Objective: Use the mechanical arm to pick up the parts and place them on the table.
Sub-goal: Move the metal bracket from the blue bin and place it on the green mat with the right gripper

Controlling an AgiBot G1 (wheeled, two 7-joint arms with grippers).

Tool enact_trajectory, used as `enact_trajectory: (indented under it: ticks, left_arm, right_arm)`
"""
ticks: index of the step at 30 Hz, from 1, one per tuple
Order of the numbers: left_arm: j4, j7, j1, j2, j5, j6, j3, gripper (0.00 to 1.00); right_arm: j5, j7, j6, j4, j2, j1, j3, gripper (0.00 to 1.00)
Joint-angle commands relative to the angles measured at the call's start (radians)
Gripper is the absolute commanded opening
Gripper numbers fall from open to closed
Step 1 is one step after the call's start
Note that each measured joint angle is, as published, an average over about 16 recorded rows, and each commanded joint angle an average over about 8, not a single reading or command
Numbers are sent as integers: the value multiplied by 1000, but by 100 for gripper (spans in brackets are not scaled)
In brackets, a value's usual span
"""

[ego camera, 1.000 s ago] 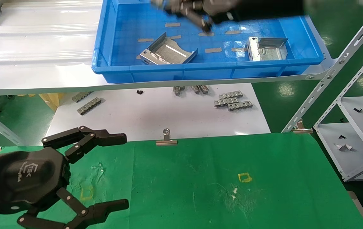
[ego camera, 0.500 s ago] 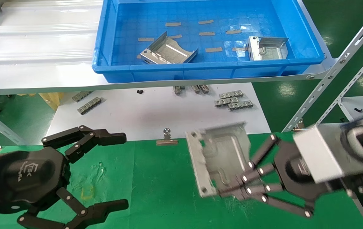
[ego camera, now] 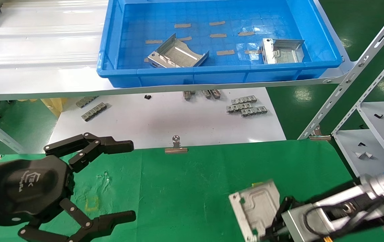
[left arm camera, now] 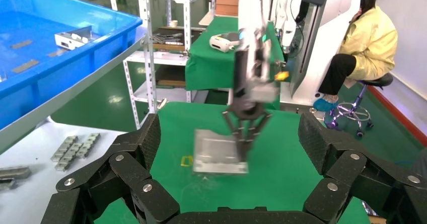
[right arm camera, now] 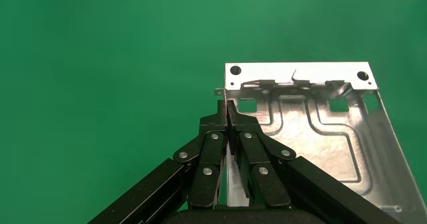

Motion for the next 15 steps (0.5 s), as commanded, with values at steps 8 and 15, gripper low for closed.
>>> enact_trajectory:
  ticks: [8, 15]
  left_arm:
    - [0, 0, 0, 0, 0, 0, 0, 100]
    - [0, 0, 0, 0, 0, 0, 0, 100]
  right_arm:
    - [-1, -153, 96, -196, -57, -68, 15, 0]
    - [4, -224, 73, -298, -92, -79, 15, 1]
